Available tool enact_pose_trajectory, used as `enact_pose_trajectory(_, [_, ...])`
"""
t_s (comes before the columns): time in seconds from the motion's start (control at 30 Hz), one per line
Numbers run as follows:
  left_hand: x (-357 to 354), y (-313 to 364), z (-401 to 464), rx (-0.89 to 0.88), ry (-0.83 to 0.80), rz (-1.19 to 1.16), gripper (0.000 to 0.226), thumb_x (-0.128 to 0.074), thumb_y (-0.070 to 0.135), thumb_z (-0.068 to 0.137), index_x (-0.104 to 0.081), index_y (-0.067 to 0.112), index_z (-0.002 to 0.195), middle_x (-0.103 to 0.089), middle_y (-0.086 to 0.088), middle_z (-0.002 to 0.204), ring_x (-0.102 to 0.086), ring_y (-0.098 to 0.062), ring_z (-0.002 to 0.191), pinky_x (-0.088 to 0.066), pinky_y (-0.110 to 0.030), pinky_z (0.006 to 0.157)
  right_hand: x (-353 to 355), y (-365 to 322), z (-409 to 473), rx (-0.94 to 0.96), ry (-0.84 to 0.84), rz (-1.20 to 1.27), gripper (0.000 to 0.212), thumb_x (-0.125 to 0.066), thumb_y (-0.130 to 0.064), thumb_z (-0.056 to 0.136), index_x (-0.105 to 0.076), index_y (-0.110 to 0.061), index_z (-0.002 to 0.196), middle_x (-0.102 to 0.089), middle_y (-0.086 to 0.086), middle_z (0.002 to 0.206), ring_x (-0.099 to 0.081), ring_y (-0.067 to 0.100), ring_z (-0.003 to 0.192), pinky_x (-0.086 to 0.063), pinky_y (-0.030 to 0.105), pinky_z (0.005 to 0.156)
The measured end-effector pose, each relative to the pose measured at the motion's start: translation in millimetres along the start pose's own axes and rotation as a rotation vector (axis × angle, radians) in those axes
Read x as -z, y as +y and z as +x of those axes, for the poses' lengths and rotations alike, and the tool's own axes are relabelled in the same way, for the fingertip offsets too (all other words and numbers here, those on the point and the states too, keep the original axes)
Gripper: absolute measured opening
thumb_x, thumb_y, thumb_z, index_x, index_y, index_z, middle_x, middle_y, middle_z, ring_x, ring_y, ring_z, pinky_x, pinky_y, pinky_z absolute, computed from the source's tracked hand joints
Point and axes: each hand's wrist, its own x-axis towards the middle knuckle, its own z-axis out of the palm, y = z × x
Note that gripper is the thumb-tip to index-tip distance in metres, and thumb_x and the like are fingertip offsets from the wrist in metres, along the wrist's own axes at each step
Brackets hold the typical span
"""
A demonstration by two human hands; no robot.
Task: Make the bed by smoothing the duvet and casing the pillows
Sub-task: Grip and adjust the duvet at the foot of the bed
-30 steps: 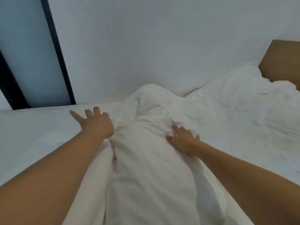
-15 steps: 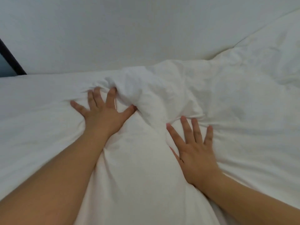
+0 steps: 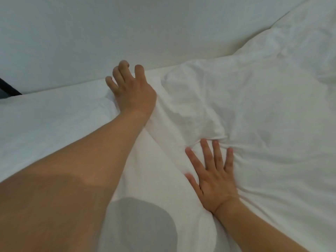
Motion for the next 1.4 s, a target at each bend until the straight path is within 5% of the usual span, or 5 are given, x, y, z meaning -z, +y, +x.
enact_pose_trajectory(0.13, [-20.9, 85.0, 5.5, -0.155, -0.273, -0.097, 0.072, -0.036, 0.065, 0.087, -0.028, 0.026, 0.147, -0.016, -0.013, 0.156, -0.013, -0.035, 0.143, -0.001, -0.059, 0.112, -8.7, 5.0, 0.2, 0.023, 0.04, 0.045, 0.06, -0.016, -0.057, 0.097, -0.026, -0.032, 0.151, -0.013, 0.01, 0.161, -0.006, 0.037, 0.147, -0.008, 0.064, 0.113])
enact_pose_trajectory(0.37, [-28.9, 129.1, 18.2, -0.309, -0.093, -0.188, 0.042, -0.039, 0.011, 0.092, -0.038, 0.015, 0.134, -0.058, -0.009, 0.112, -0.058, -0.034, 0.1, -0.037, -0.041, 0.081, -21.8, 13.8, 0.2, 0.063, 0.141, 0.112, 0.061, -0.024, -0.054, 0.095, -0.026, -0.031, 0.151, -0.015, 0.01, 0.16, -0.011, 0.036, 0.147, -0.01, 0.059, 0.115])
enact_pose_trajectory(0.7, [14.0, -40.1, -84.5, -0.048, -0.565, 0.275, 0.075, 0.007, 0.078, 0.083, 0.021, 0.042, 0.148, 0.026, 0.0, 0.16, 0.027, -0.03, 0.145, 0.015, -0.074, 0.103, -16.6, 12.6, -1.9, 0.068, 0.127, 0.082, 0.061, -0.023, -0.053, 0.094, -0.028, -0.029, 0.15, -0.016, 0.012, 0.16, -0.01, 0.036, 0.147, -0.008, 0.059, 0.116])
enact_pose_trajectory(1.27, [81.4, -278.9, -162.7, 0.196, -0.945, 0.048, 0.114, -0.015, 0.101, 0.058, 0.013, 0.041, 0.151, 0.015, 0.003, 0.162, 0.01, -0.027, 0.149, 0.0, -0.064, 0.113, 101.8, -55.6, 17.0, -0.035, -0.226, -0.505, 0.055, -0.027, -0.052, 0.086, -0.051, -0.032, 0.132, -0.051, -0.001, 0.132, -0.057, 0.025, 0.116, -0.043, 0.037, 0.093])
enact_pose_trajectory(1.4, [89.9, -315.5, -177.6, 0.115, -0.835, -0.018, 0.117, -0.027, 0.098, 0.06, 0.009, 0.037, 0.152, 0.008, 0.0, 0.163, 0.005, -0.027, 0.149, 0.003, -0.061, 0.114, 153.4, -199.5, 68.8, -0.236, -0.047, 0.17, 0.029, -0.046, -0.034, 0.085, -0.061, -0.01, 0.093, -0.063, 0.012, 0.096, -0.061, 0.031, 0.083, -0.048, 0.032, 0.071])
